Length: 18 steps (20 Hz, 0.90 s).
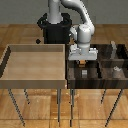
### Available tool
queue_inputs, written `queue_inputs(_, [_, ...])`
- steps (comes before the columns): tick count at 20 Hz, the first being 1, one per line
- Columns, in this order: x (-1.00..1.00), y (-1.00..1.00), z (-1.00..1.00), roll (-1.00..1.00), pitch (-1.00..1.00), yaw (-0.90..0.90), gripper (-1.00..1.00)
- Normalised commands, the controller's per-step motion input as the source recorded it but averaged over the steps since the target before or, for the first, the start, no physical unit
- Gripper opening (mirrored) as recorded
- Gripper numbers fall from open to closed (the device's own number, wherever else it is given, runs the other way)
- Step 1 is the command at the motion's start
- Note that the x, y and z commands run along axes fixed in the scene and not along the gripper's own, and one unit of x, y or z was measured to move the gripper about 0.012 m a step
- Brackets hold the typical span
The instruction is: Place the loaf of bread into the appropriate compartment.
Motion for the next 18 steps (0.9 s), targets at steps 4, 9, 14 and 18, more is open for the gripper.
queue_inputs(4, [0.0,0.0,0.0,0.0,0.0,0.0,1.0])
queue_inputs(9, [0.0,0.0,0.0,0.0,0.0,0.0,1.0])
queue_inputs(14, [0.0,0.0,0.0,0.0,0.0,0.0,1.0])
queue_inputs(18, [0.0,0.0,0.0,0.0,0.0,0.0,1.0])
